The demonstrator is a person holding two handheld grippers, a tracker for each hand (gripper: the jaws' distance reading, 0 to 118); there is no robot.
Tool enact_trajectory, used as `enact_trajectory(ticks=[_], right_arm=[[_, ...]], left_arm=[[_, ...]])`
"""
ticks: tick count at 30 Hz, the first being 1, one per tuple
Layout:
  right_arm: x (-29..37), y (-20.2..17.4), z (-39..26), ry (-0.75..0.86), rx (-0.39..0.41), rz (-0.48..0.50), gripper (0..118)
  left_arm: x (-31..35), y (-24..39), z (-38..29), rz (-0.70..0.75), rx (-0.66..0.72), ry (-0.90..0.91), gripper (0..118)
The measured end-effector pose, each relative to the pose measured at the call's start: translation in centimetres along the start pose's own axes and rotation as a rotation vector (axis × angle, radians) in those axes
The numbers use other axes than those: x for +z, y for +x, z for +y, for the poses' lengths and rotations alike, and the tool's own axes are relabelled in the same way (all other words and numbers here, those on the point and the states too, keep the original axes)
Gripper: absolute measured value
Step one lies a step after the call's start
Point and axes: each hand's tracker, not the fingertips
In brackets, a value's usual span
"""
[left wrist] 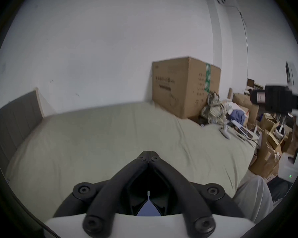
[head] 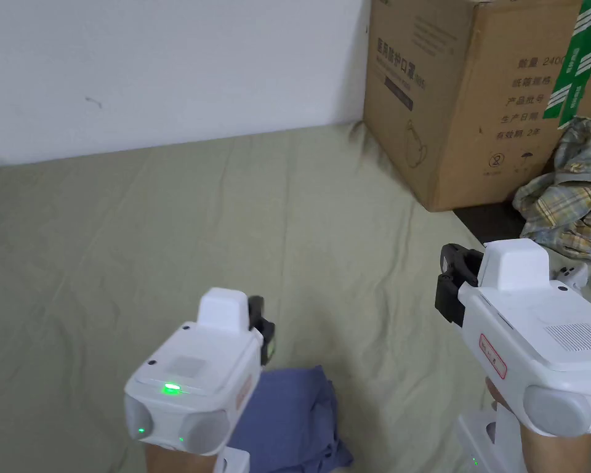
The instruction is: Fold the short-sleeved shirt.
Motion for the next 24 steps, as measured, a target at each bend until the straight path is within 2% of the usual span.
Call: enact_trajectory(ticks=[6, 13, 24], right_arm=[[1.0, -2.5, 1.5, 0.062, 0.022, 0.028, 0], [1.0, -4.3, 1.9, 0.105, 0.050, 0.051, 0], [0.5, -5.5, 1.3, 0.111, 0.061, 0.074, 0]], left_arm=[[3.8, -5.0, 3.0, 0.149, -0.016, 0.123, 0], [6.3, -9.7, 2.2, 0.299, -0.028, 0.184, 0], [7.8, -12.3, 0.9, 0.355, 0.014, 0.192, 0]])
